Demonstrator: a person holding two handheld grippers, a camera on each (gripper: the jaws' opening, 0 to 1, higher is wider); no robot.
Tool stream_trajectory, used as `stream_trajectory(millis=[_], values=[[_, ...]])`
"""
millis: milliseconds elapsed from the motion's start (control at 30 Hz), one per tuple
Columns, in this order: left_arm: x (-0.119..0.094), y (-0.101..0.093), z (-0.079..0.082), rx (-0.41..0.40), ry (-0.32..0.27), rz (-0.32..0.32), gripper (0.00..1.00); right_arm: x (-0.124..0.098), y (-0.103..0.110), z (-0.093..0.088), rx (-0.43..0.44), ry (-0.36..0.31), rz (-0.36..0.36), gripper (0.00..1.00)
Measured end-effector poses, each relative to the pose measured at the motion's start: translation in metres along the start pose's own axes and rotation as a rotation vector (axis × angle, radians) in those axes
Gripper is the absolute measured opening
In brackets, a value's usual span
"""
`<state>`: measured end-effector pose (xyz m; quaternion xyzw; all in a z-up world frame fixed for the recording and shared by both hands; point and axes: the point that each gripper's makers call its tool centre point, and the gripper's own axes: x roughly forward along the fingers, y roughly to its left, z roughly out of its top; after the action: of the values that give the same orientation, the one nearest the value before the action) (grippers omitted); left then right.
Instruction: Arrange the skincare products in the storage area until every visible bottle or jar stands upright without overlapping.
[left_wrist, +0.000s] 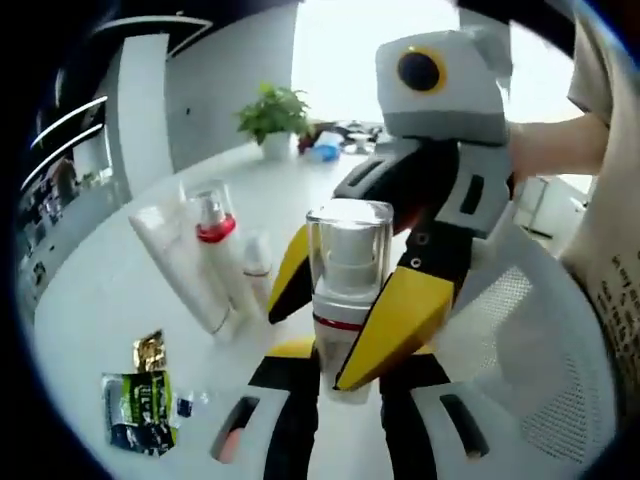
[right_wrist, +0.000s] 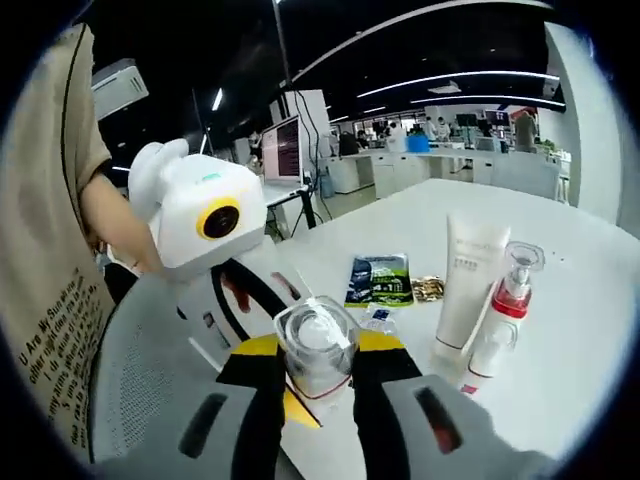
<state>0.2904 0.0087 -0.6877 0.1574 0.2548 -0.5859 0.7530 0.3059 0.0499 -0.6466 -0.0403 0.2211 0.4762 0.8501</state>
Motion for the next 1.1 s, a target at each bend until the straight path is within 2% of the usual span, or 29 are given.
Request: stream_trajectory(millis=[167, 567, 800, 1100], values=[[0.012, 0.005, -0.013, 0.022, 0.024, 0.024, 0.19, 0.006, -0.007, -0.015, -0.037, 0.043, -0.031, 0.26], [0.029, 0.008, -0.032, 0.055, 0.037, 0.063, 0.19, 0.013, -0.015, -0.039, -0.083, 0.109, -0.071, 0.26], [0.033, 0.012, -0.039, 0.042, 0.018, 0.06, 0.19, 0.019, -0.017, -0.043, -0.162, 0.171, -0.115, 0.27], [0.04, 0.02, -0.046, 0.044, 0.032, 0.062, 0.19, 0.025, -0.024, -0.048, -0.203, 0.218, -0.203, 0.27]])
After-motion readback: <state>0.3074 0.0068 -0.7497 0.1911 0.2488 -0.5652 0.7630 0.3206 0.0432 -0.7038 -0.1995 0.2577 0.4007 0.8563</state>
